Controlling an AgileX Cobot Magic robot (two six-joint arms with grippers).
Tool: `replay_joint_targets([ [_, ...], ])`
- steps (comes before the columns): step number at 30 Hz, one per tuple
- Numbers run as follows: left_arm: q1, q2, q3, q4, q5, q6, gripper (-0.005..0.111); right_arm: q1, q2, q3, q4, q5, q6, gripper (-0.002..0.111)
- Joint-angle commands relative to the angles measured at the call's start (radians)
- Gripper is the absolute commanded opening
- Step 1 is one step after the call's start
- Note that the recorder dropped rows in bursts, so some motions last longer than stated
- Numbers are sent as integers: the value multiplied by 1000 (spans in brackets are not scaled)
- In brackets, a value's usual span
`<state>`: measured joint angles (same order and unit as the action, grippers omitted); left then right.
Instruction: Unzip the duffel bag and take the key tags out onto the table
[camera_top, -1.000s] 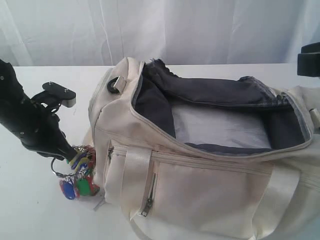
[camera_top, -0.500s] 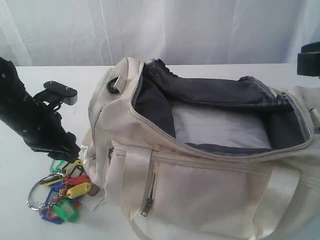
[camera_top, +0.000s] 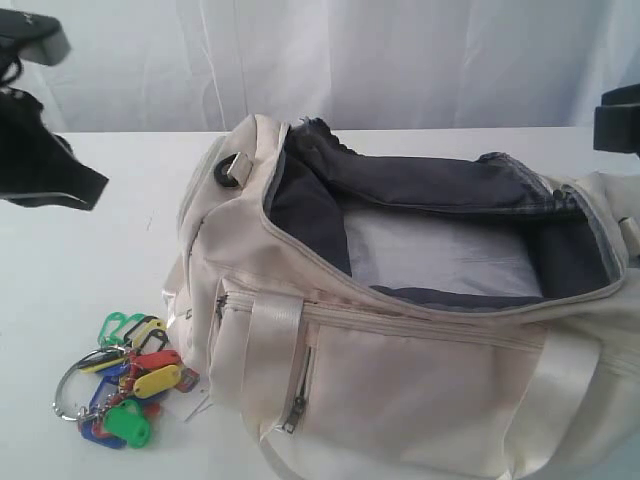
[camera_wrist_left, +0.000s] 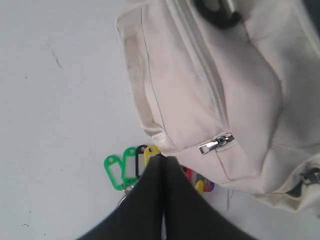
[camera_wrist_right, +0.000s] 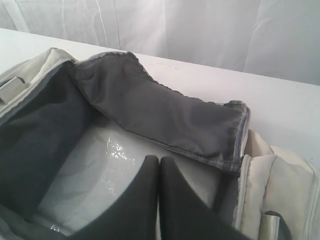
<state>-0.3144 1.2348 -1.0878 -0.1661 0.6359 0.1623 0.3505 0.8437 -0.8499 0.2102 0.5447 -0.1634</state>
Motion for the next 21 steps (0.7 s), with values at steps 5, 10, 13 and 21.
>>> replay_joint_targets([
  [5,4,-342,206,-11,-43,-73,0,-2,-5,4,5,37,3,0],
  [10,4,-386,208,-11,8,-73,0,-2,-5,4,5,37,3,0],
  [13,4,-386,208,-11,8,-73,0,-2,-5,4,5,37,3,0],
  [21,4,-398,208,-11,10,-73,0,-2,-5,4,5,37,3,0],
])
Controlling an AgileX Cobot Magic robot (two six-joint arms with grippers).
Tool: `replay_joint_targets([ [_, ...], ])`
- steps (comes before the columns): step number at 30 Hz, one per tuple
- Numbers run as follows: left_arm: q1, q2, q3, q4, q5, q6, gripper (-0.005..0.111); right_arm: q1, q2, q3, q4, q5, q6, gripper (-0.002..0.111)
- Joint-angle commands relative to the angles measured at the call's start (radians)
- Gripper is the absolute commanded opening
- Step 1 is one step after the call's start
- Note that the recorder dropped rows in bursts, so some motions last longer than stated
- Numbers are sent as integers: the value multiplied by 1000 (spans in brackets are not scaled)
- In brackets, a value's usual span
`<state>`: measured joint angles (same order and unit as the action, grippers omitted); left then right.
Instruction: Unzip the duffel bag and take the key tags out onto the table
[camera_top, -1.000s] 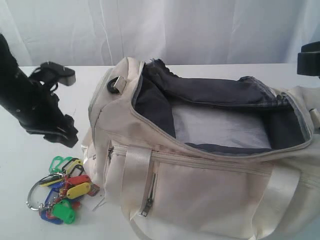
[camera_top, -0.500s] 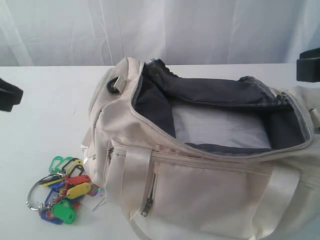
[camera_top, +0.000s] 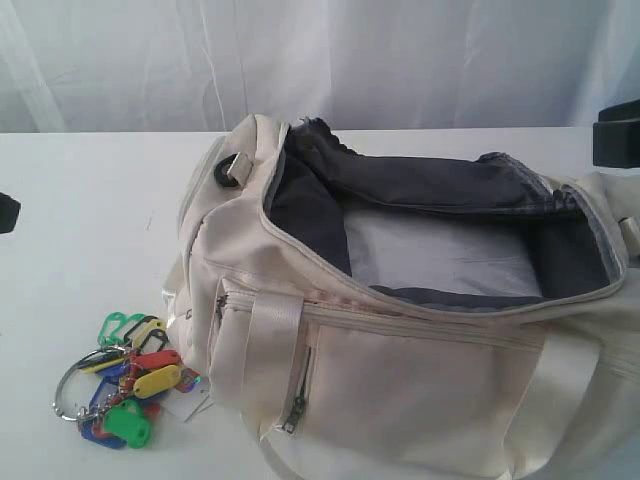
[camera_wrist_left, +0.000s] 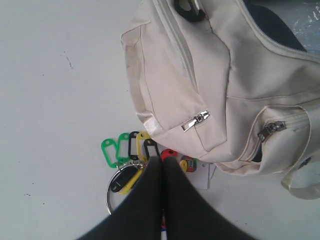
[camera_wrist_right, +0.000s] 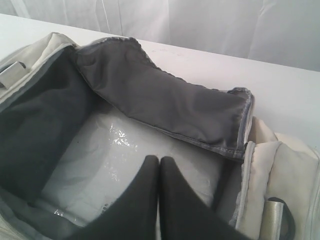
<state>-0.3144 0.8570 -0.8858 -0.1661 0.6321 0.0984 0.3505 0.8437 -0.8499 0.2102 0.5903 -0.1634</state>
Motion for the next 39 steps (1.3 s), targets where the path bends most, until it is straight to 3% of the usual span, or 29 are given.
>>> replay_joint_targets([
  [1,4,-23,6,-8,14,-9,0,-2,-5,4,5,-9,3,0],
  [5,29,-78,18,-11,14,-9,0,-2,-5,4,5,-9,3,0],
  [9,131,-192,89,-11,-19,-6,0,-2,-5,4,5,-11,3,0],
  [15,310,-431,287,-11,-307,-16,0,-2,-5,4,5,-11,3,0],
  [19,374,-574,483,-46,-462,-16,0,-2,-5,4,5,-11,3,0],
  [27,387,-775,886,-161,-766,-141,0,-2,-5,4,5,-11,3,0],
  [28,387,-794,886,-164,-792,-175,0,-2,-5,4,5,-11,3,0],
  [31,391,-823,886,-155,-644,-175,0,-2,-5,4,5,-10,3,0],
  [39,391,-839,886,-155,-637,-175,0,-2,-5,4,5,-12,3,0],
])
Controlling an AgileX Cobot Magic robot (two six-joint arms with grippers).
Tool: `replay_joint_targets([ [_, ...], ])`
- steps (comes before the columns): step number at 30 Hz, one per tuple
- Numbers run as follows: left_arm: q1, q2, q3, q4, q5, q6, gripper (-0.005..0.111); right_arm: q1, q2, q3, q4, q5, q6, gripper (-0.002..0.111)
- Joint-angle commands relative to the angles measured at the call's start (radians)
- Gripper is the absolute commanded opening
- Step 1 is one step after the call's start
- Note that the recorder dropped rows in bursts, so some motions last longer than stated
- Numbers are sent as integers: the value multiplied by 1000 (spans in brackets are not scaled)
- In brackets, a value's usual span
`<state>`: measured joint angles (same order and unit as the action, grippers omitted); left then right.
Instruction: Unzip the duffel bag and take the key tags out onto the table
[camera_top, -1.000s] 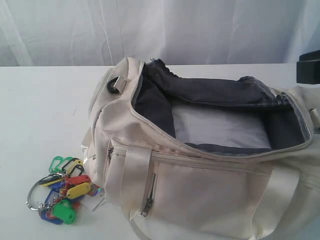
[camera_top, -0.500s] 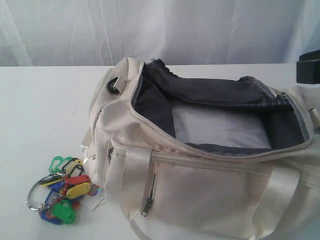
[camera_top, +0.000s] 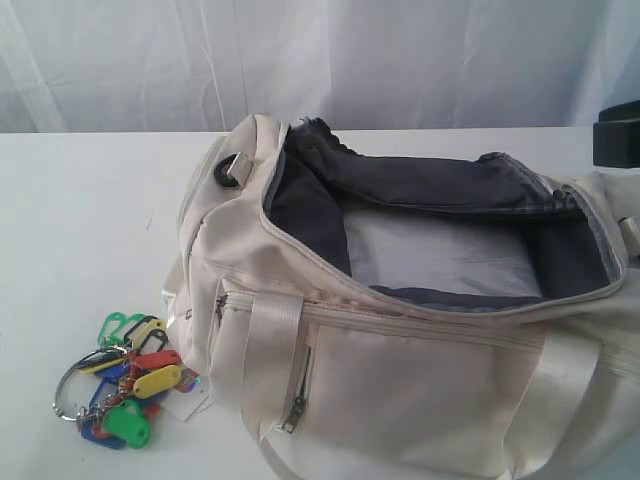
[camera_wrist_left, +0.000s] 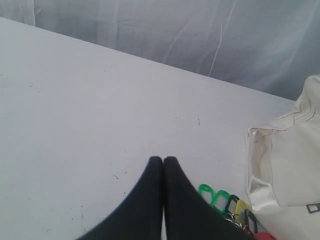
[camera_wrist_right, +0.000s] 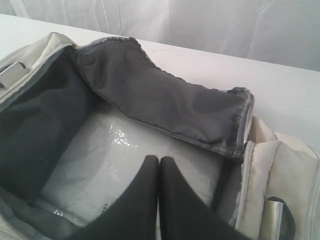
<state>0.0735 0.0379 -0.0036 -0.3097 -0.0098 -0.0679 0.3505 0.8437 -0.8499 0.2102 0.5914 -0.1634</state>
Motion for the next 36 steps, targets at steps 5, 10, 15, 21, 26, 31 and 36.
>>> replay_joint_targets([
  [5,3,-38,4,95,86,-13,0,-2,-5,4,5,-13,3,0],
  [10,3,-38,4,243,224,-71,0,-2,-5,4,5,-10,3,0],
  [15,-21,-38,4,244,231,-38,0,-2,-5,4,5,-10,3,0],
  [21,-61,-38,4,237,242,33,0,-2,-5,4,5,-13,3,0],
  [26,-61,-38,4,237,242,75,0,-2,-5,4,5,-13,3,0],
  [31,-61,-38,4,237,233,68,0,-2,-5,4,5,-13,3,0],
  [36,-61,-38,4,237,233,68,0,-2,-5,4,5,-13,3,0],
])
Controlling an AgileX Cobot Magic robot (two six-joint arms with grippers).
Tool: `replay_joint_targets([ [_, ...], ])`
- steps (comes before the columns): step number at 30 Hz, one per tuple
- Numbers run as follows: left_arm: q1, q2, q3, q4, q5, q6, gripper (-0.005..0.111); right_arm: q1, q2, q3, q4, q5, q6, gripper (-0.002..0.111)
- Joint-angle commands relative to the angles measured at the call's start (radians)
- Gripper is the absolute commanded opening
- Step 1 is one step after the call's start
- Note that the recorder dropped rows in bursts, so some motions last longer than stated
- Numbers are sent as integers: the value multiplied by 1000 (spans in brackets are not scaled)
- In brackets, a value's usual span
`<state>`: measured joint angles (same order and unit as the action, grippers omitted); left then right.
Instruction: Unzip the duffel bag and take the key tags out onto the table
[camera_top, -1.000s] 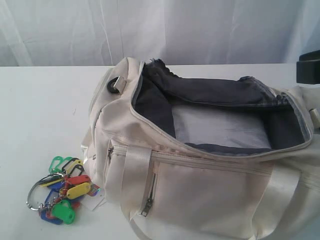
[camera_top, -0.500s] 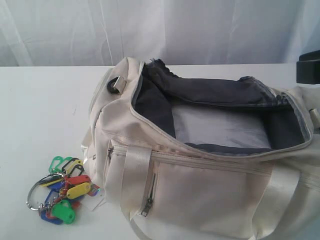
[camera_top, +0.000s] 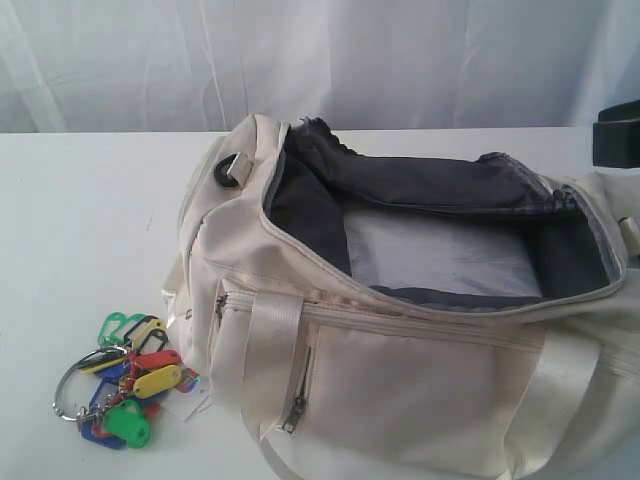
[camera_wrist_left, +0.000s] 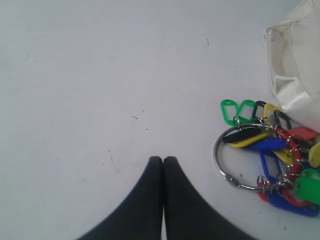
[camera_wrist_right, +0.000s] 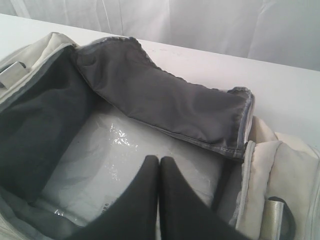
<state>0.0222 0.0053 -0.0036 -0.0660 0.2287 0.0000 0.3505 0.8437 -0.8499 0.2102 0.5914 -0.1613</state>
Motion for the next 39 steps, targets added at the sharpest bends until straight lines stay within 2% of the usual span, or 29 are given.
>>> replay_joint_targets([
  [1,-10,-5,4,-6,-5,0,0,-2,-5,4,5,-13,1,0],
  [9,-10,-5,4,-6,-5,0,0,-2,-5,4,5,-13,1,0],
  [13,-10,-5,4,-4,-5,0,0,66,-5,4,5,-13,1,0],
  [17,-10,-5,4,-4,-5,0,0,71,-55,12,3,-13,16,0],
  [25,-10,-5,4,-4,-5,0,0,57,-529,220,-24,-64,1,0],
  [29,-10,-5,4,-4,-5,0,0,57,-623,312,-22,-97,1,0],
  [34,-10,-5,4,-4,-5,0,0,56,-649,545,-67,-408,77,0],
  [39,-10,-5,4,-4,-5,0,0,56,-741,728,-187,-478,182,0],
])
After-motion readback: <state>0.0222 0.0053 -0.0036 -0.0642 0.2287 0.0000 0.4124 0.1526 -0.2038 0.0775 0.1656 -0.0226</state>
